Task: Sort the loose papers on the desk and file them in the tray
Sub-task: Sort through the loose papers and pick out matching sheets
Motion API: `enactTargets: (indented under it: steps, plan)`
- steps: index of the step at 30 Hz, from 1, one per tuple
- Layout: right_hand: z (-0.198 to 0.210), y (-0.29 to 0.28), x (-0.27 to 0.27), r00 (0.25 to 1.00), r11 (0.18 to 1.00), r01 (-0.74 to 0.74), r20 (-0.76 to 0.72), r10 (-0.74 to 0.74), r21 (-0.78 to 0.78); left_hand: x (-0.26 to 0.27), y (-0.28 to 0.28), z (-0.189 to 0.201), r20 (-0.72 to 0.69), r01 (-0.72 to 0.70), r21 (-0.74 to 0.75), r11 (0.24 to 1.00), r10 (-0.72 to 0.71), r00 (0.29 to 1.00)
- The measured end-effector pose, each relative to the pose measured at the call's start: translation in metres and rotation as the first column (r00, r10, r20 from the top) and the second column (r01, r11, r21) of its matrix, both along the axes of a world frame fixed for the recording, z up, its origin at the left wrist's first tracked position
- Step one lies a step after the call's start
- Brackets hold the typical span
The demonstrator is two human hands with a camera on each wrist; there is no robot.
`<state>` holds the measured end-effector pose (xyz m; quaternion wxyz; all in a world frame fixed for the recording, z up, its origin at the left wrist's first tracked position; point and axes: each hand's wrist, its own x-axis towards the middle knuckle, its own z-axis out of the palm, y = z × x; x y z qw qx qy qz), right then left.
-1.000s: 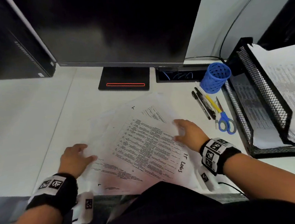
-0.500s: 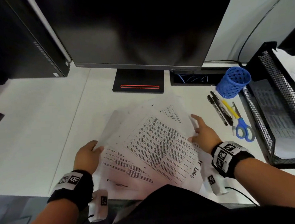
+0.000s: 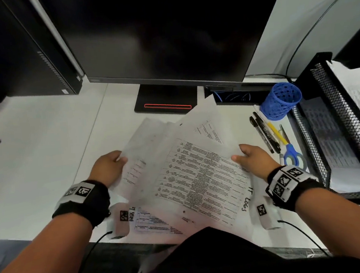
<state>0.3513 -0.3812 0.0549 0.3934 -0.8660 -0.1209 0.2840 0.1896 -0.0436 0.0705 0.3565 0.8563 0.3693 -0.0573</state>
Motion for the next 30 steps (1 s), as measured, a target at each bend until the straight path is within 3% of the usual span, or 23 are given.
enactTargets:
  steps: [5, 7, 9, 11, 13, 16, 21, 25, 30]
  plan:
    - [0.004, 0.017, -0.008, 0.995, 0.997, -0.034, 0.086, 0.040, -0.072, 0.015, -0.029, 0.022, 0.167, 0.139, -0.104, 0.985, -0.120, 0.979]
    - [0.005, 0.021, -0.013, 0.997, 0.999, -0.025, 0.073, 0.026, -0.023, 0.016, -0.038, 0.028, 0.208, 0.189, -0.123, 0.974, -0.161, 0.965]
    - [0.005, 0.022, -0.015, 1.000, 0.998, 0.017, 0.018, -0.018, 0.063, 0.015, -0.042, 0.028, 0.254, 0.177, -0.148, 0.973, -0.135, 0.958]
    - [0.004, 0.018, -0.013, 0.999, 0.998, 0.035, 0.015, -0.036, 0.050, 0.011, -0.040, 0.021, 0.281, 0.072, -0.182, 0.981, -0.019, 0.960]
    - [0.002, 0.011, -0.006, 0.996, 0.998, 0.062, 0.060, -0.060, -0.029, 0.006, -0.035, 0.007, 0.245, -0.076, -0.165, 0.983, 0.116, 0.963]
    - [-0.003, -0.005, 0.004, 0.988, 0.975, 0.131, 0.104, -0.113, -0.181, -0.010, -0.026, -0.021, 0.054, -0.235, -0.074, 0.969, 0.240, 0.969]
    - [-0.010, -0.016, 0.016, 0.986, 0.904, 0.161, 0.107, -0.129, -0.395, -0.031, -0.028, -0.051, -0.112, -0.434, -0.023, 0.901, 0.429, 0.896]
    - [-0.019, -0.008, 0.016, 0.999, 0.918, 0.043, 0.001, -0.047, -0.394, -0.029, -0.044, -0.055, -0.068, -0.398, -0.132, 0.908, 0.392, 0.917]
    - [-0.023, 0.001, 0.012, 1.000, 0.871, 0.017, 0.001, -0.019, -0.491, -0.028, -0.053, -0.053, -0.015, -0.364, -0.091, 0.927, 0.364, 0.931]
